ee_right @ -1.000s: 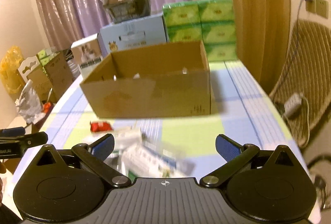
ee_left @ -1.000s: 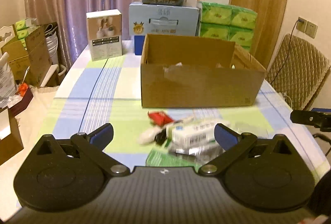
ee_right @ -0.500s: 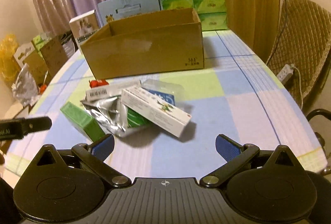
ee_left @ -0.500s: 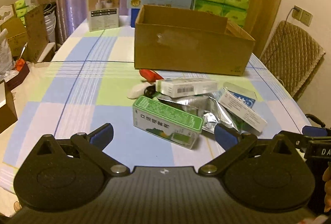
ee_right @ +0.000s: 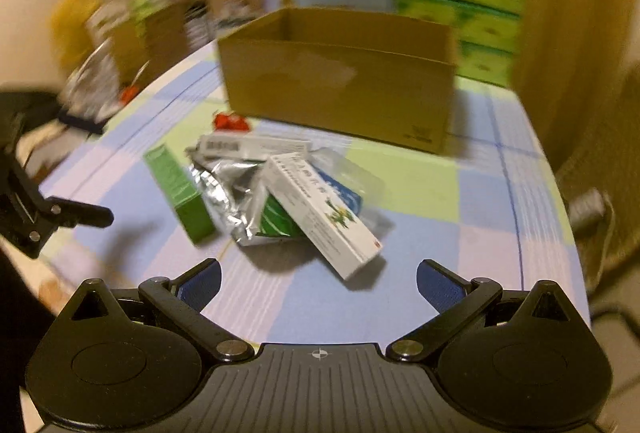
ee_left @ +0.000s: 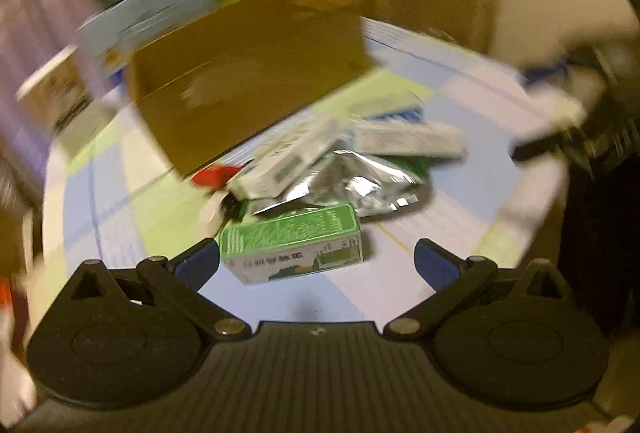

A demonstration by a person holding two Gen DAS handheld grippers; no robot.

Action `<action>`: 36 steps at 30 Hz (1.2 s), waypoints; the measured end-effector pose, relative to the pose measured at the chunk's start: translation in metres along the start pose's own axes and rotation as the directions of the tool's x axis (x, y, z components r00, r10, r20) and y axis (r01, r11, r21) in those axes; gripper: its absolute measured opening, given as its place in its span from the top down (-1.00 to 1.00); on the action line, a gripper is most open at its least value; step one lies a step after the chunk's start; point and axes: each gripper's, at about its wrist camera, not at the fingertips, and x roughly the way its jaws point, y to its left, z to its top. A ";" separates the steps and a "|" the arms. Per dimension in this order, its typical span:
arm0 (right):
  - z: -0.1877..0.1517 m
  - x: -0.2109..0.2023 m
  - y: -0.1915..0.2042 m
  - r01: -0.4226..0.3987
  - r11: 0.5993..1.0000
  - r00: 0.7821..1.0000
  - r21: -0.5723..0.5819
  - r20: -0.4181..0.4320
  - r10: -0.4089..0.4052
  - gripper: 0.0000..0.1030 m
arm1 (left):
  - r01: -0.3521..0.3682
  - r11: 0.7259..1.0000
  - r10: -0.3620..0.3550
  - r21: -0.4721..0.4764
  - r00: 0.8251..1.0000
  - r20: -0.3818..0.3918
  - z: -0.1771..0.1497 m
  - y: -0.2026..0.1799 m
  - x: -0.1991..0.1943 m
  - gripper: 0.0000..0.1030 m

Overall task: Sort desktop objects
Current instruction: 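Move both tools back toward the pile of items on the table, then grasp the green-and-white box with left while right approaches the long white box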

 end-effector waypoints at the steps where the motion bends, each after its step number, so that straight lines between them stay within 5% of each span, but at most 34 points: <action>1: 0.003 0.003 0.000 -0.013 0.999 1.000 -0.034 -0.013 0.012 -0.96 | 0.007 0.997 -0.007 0.076 1.000 -0.004 0.002 -0.002 0.003 -0.97; 5: 0.014 0.015 -0.005 -0.050 0.985 0.998 -0.168 -0.055 0.042 -0.96 | 0.023 0.956 -0.013 0.293 0.999 -0.036 0.005 -0.002 0.017 -0.86; 11: 0.017 0.039 -0.012 -0.087 0.955 0.992 -0.284 -0.111 0.057 -0.92 | 0.094 0.930 -0.054 0.355 0.991 -0.119 0.010 0.016 0.052 -0.66; 21: 0.026 0.093 -0.024 -0.172 0.926 0.967 -0.336 -0.235 0.094 -0.47 | 0.201 0.855 -0.114 0.478 0.972 -0.204 0.003 0.012 0.083 -0.53; 25: 0.030 0.110 -0.027 -0.185 0.922 0.959 -0.340 -0.266 0.095 -0.39 | 0.219 0.862 -0.127 0.458 0.967 -0.223 0.006 0.021 0.089 -0.45; 30: 0.029 0.120 -0.028 -0.180 0.932 0.954 -0.314 -0.286 0.088 0.00 | 0.237 0.861 -0.135 0.449 0.959 -0.249 0.008 0.025 0.094 -0.32; 36: 0.021 0.100 -0.025 -0.147 0.961 0.949 -0.235 -0.308 0.070 0.19 | 0.257 0.887 -0.146 0.384 0.945 -0.293 0.012 0.017 0.088 0.06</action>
